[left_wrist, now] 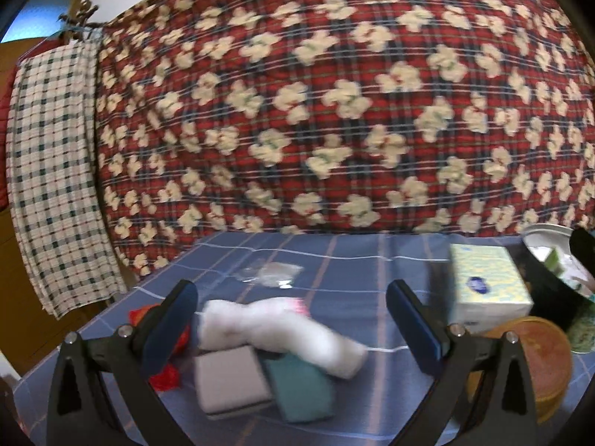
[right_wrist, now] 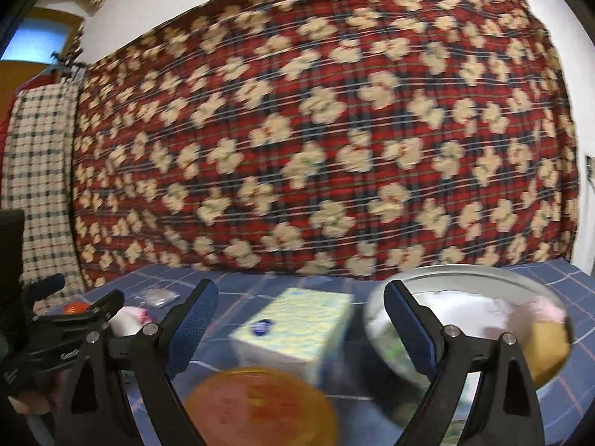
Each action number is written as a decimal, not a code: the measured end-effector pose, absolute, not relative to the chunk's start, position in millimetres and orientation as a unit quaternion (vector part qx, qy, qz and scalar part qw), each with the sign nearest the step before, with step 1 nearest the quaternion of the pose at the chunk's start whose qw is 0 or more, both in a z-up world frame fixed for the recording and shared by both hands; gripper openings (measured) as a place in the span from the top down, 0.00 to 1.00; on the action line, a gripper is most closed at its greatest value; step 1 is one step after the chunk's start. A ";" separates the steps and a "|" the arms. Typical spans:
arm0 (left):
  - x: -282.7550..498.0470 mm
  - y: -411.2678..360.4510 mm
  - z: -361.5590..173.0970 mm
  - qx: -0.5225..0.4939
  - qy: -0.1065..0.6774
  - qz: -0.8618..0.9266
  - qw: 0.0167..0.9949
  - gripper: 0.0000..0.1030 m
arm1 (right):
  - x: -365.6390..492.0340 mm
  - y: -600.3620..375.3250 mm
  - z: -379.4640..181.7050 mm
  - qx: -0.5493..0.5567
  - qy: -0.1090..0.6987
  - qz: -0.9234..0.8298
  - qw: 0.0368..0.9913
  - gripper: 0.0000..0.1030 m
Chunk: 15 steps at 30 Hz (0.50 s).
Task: Organize soft objects
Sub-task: 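Move both open tools away from the tin toward the remaining soft items, then grasp the red gold-patterned pouch with left tool while right tool grasps white rolled towel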
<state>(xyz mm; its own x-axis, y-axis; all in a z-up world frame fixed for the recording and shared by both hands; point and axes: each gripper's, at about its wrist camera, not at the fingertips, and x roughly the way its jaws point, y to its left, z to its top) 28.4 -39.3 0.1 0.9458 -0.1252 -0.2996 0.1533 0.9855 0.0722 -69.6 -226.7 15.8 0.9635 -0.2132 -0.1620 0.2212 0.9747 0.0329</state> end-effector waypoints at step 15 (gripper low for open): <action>103.8 92.5 -16.3 -0.035 0.247 0.056 0.967 0.00 | 10.7 -116.7 -1.8 -0.012 0.190 0.014 0.982 0.10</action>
<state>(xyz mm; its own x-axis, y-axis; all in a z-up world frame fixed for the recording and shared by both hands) 103.8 92.5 -16.3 0.8713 0.0908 -0.4824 -0.1259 0.9912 -0.0408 10.7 -116.7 -1.8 0.9276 0.0233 -0.3729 -0.0324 0.9993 -0.0181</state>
